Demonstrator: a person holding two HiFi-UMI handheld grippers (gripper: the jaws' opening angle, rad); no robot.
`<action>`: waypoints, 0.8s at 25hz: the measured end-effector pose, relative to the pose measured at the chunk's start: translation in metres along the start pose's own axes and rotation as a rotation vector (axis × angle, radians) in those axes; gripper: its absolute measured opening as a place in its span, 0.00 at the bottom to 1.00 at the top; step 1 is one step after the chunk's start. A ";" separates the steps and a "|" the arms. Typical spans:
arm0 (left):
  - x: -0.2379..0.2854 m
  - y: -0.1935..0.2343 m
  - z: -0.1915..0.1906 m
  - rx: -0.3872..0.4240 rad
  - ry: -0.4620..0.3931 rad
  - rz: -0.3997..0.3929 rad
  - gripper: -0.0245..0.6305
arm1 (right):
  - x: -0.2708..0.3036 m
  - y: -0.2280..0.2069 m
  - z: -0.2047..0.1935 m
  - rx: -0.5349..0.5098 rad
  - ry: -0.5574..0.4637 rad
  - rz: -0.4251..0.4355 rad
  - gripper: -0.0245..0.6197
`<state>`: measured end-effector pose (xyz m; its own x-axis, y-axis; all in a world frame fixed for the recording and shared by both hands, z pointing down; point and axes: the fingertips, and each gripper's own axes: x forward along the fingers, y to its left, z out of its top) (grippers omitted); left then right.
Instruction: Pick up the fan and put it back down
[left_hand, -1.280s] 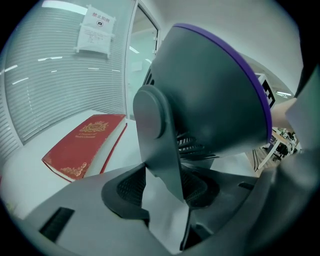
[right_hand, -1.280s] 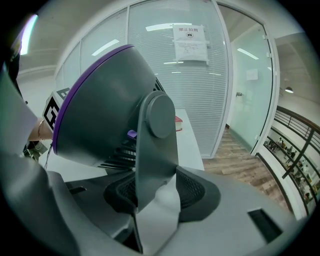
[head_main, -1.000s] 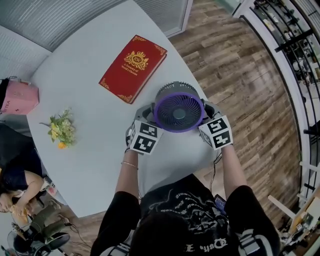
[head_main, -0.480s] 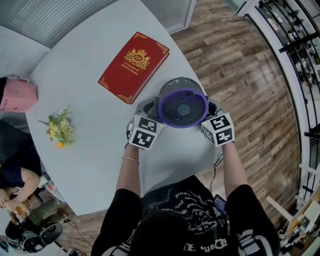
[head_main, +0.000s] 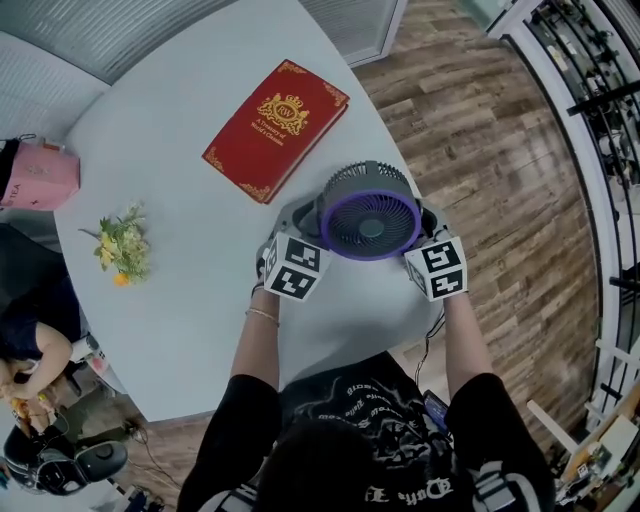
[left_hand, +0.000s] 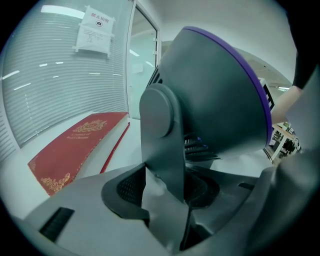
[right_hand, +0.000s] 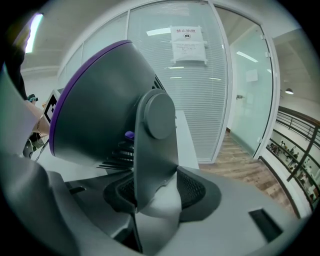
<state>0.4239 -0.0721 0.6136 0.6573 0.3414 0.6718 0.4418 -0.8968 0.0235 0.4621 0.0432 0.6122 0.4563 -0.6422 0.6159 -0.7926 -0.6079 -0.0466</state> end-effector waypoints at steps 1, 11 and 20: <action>0.000 0.001 0.000 0.002 -0.002 0.002 0.35 | 0.000 0.000 0.000 -0.002 -0.006 0.000 0.34; 0.000 -0.002 -0.001 0.029 -0.027 0.023 0.35 | 0.000 0.001 0.000 -0.046 -0.036 -0.014 0.35; 0.000 -0.001 -0.007 -0.003 -0.010 0.054 0.38 | 0.001 0.014 -0.002 -0.093 -0.034 0.022 0.48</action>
<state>0.4191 -0.0729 0.6190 0.6865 0.2954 0.6644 0.4038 -0.9148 -0.0105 0.4506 0.0347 0.6136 0.4506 -0.6716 0.5881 -0.8359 -0.5486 0.0139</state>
